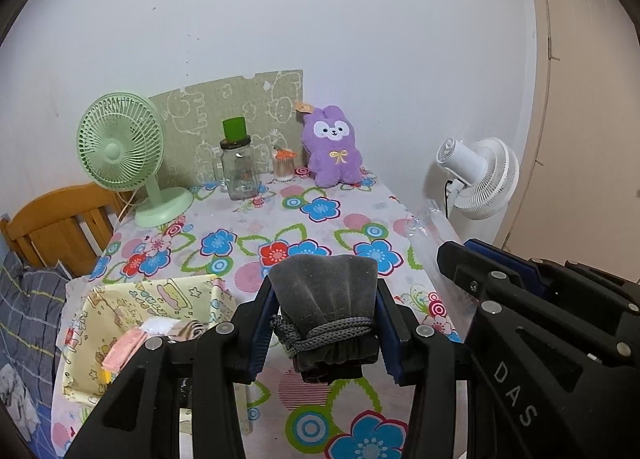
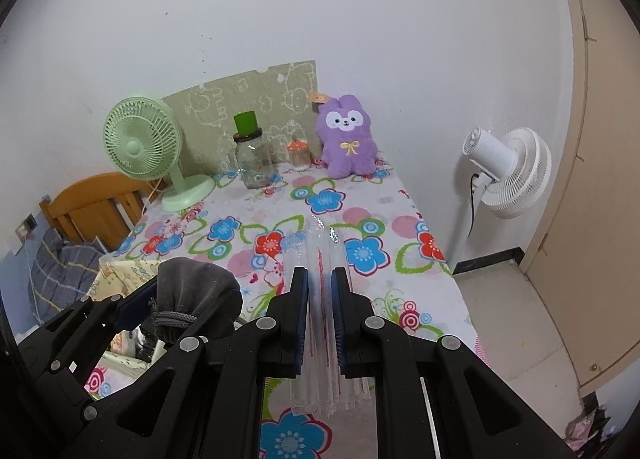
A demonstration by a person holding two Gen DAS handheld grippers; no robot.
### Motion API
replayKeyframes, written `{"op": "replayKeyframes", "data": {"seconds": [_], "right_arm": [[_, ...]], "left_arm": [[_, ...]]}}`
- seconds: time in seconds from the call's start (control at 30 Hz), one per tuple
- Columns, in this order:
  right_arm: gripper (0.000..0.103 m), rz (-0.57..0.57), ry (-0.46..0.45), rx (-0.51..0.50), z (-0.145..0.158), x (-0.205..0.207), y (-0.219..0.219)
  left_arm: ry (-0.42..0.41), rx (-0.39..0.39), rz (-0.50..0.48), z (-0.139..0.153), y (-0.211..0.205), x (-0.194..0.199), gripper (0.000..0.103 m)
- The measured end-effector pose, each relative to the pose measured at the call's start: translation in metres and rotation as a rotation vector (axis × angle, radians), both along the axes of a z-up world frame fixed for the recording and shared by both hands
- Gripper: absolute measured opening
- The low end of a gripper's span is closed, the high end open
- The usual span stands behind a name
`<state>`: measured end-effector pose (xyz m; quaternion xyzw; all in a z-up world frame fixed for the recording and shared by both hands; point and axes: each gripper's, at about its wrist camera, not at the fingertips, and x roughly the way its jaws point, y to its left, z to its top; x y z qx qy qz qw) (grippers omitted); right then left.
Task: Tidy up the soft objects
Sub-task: 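Carry the gray pouch with the left tool while the right tool carries the straw bag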
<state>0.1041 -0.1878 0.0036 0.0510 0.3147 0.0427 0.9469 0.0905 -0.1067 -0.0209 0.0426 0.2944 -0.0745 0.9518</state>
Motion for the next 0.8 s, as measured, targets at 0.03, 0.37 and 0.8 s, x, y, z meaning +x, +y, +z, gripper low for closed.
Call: {"op": "replayKeyframes", "data": {"seconds": [0.03, 0.37, 0.8], "right_arm": [[0.015, 0.002, -0.002, -0.001, 0.001, -0.001, 0.002], [0.015, 0.026, -0.016, -0.003, 0.008, -0.001, 0.028], [0.015, 0.088, -0.035, -0.004, 0.015, 0.007, 0.075]], "left_arm": [[-0.002, 0.000, 0.001, 0.001, 0.002, 0.000, 0.047], [-0.020, 0.005, 0.022, 0.008, 0.028, -0.002, 0.047], [-0.038, -0.002, 0.086, 0.015, 0.075, 0.000, 0.047]]}}
